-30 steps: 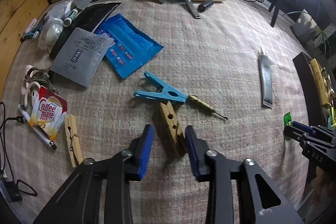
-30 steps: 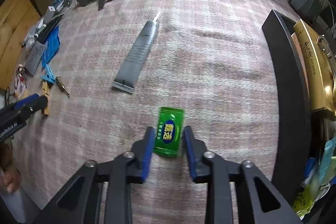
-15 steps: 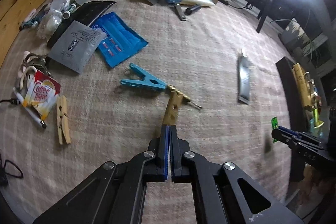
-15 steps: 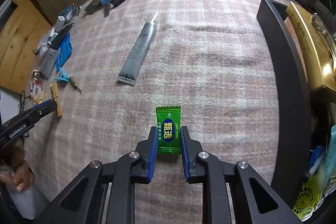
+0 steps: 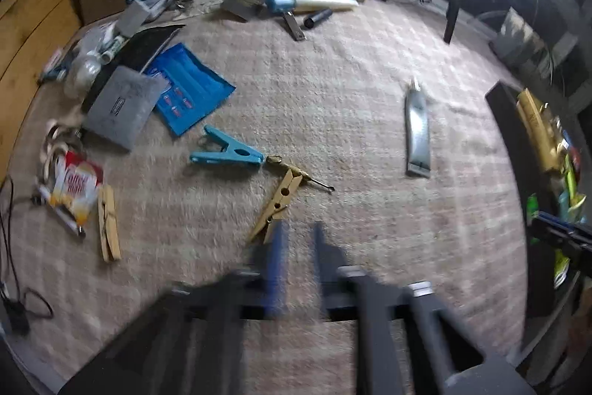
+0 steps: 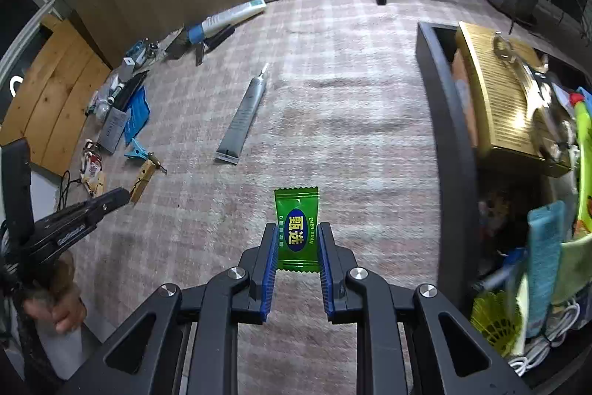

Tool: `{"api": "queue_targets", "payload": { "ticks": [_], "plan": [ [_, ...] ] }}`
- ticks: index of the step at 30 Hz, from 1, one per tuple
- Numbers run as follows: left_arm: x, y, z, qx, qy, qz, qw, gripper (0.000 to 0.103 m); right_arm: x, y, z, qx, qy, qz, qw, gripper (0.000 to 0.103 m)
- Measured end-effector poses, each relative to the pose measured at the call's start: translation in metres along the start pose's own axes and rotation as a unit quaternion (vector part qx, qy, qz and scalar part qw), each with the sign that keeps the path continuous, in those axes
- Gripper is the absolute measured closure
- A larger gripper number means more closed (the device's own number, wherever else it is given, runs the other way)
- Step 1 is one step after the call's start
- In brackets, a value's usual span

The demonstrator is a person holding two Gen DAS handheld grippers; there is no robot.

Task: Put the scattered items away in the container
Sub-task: 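Grasp the green candy packet with the right gripper while the left grasps a wooden clothespin, then carry the candy packet and clothespin into the black container and open both grippers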

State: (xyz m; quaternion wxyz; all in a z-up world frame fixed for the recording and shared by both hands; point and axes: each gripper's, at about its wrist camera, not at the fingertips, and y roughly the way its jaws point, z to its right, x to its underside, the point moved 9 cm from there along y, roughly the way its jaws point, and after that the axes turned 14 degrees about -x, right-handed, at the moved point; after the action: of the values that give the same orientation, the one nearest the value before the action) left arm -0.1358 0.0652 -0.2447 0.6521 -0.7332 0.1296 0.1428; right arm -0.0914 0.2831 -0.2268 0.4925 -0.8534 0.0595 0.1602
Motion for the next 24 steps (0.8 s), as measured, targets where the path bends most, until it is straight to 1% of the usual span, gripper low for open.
{"api": "queue_targets", "payload": {
  "ticks": [1,2,4,7,8,9,10,11,12,15,17,21,24],
  "plan": [
    [-0.005,0.001,-0.005,-0.014,-0.004,0.013,0.9998,0.064,0.001,-0.001,0.002,-0.002,0.002,-0.002,1.000,0.084],
    [-0.007,0.004,-0.006,-0.024,0.004,0.016,0.9996,0.064,0.002,-0.002,0.003,-0.003,0.003,-0.004,1.000,0.084],
    [-0.009,0.011,-0.003,-0.022,0.025,0.010,0.9994,0.064,0.005,-0.004,0.007,-0.005,0.008,-0.005,1.000,0.084],
    [-0.007,0.022,0.000,-0.030,0.039,0.000,0.9988,0.064,0.008,-0.007,0.010,-0.007,0.013,-0.002,1.000,0.084],
    [-0.006,0.025,0.002,-0.026,0.041,-0.005,0.9988,0.066,0.009,-0.008,0.011,-0.008,0.014,-0.001,1.000,0.084],
    [-0.004,0.027,0.003,-0.026,0.041,-0.006,0.9988,0.075,0.009,-0.010,0.011,-0.008,0.014,0.000,1.000,0.084],
    [-0.002,0.030,0.003,-0.029,0.039,-0.010,0.9988,0.086,0.009,-0.013,0.012,-0.008,0.014,0.003,1.000,0.084],
    [0.000,0.031,0.004,-0.027,0.038,-0.013,0.9988,0.088,0.009,-0.014,0.013,-0.007,0.015,0.005,1.000,0.084],
    [0.000,0.030,0.004,-0.025,0.033,-0.008,0.9991,0.089,0.009,-0.017,0.014,-0.006,0.015,0.009,1.000,0.084],
    [0.004,0.026,0.007,-0.005,0.018,-0.020,0.9996,0.089,0.008,-0.025,0.015,-0.008,0.017,0.016,1.000,0.084],
    [0.005,0.021,0.011,0.002,0.014,-0.018,0.9997,0.089,0.007,-0.030,0.016,-0.011,0.017,0.022,1.000,0.084],
    [0.005,-0.005,0.031,0.025,0.015,-0.002,0.9996,0.089,0.005,-0.047,0.019,-0.016,0.016,0.038,0.999,0.084],
    [0.001,-0.030,0.058,0.051,0.025,0.015,0.9983,0.089,0.004,-0.066,0.026,-0.022,0.022,0.055,0.998,0.084]
  ]
}}
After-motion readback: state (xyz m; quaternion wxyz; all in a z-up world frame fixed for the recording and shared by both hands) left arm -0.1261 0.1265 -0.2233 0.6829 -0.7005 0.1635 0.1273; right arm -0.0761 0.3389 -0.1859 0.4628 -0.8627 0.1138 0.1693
